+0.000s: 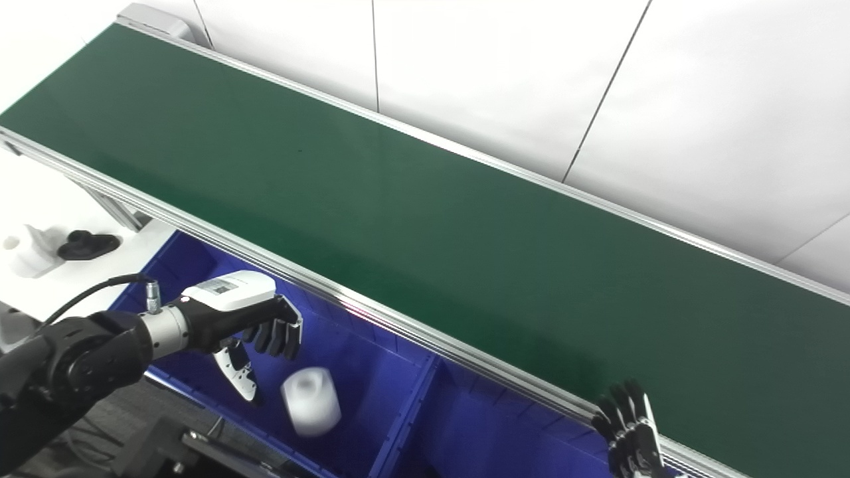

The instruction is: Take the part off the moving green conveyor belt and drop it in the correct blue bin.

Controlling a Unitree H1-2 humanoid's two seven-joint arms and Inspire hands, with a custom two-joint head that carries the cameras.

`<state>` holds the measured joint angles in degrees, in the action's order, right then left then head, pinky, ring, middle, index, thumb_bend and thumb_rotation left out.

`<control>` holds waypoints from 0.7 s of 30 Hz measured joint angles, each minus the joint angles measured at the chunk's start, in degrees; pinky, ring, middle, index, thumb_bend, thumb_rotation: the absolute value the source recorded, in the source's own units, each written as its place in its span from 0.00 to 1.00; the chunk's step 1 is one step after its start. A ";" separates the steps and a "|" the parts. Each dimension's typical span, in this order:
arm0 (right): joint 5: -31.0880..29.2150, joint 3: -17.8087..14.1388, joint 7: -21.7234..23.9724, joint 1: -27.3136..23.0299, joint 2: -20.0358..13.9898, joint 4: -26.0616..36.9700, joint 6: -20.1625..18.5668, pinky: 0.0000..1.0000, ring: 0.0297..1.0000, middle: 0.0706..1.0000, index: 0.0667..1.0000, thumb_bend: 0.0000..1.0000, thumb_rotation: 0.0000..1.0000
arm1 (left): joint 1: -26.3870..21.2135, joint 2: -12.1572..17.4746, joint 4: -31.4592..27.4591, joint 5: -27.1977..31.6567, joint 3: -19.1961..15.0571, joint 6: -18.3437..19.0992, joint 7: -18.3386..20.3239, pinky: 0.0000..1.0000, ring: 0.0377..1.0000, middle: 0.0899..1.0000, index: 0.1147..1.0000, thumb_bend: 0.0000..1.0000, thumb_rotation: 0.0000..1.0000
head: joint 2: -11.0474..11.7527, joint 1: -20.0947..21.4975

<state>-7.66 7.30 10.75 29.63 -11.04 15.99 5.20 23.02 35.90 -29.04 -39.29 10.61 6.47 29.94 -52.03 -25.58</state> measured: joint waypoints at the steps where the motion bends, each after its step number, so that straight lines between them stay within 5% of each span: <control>1: 0.00 0.00 0.00 0.02 0.00 0.10 -0.03 0.90 0.92 0.94 0.98 0.87 0.97 | -0.15 0.00 0.00 -0.44 0.22 -0.03 0.29 0.35 0.39 0.43 0.42 0.52 0.00 | 0.00 0.00; 7: -0.20 -0.01 0.01 0.47 0.00 0.47 -0.25 0.90 0.92 0.95 0.98 0.87 0.96 | -0.33 -0.03 -0.01 -3.02 0.99 -0.14 1.67 0.42 0.47 0.44 0.43 0.52 0.00 | 0.09 0.35; 9: -0.61 0.00 0.02 0.46 0.00 0.57 -0.31 0.90 0.92 0.94 0.98 0.87 0.95 | -0.17 -0.10 -0.02 -3.25 0.92 -0.15 1.69 0.44 0.51 0.55 0.43 0.52 0.06 | 0.09 0.62; 11: -0.67 0.00 0.02 0.46 0.00 0.74 -0.34 0.90 0.93 0.95 0.98 0.88 0.96 | 0.01 -0.34 -0.10 -3.21 0.75 -0.13 1.73 0.46 0.54 0.60 0.59 0.76 0.17 | 0.09 0.79; 15: -0.74 0.03 0.01 0.57 0.01 1.67 -0.83 0.91 0.93 0.95 0.98 0.87 0.96 | 0.13 -0.80 -0.53 -2.05 -0.03 -0.12 2.06 0.48 0.56 0.61 0.64 0.85 0.21 | -0.09 2.02; 21: 0.24 0.57 -0.10 0.99 0.50 1.78 -1.17 0.89 0.92 0.95 0.97 0.87 0.96 | 0.64 -4.12 -7.46 8.83 -4.71 2.29 1.62 0.52 0.59 0.62 0.62 0.86 0.34 | -0.70 5.71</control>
<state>-7.42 7.87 10.66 30.61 -10.53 17.77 4.04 23.66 31.78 -36.50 -30.46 5.90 8.76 31.56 -52.73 -19.87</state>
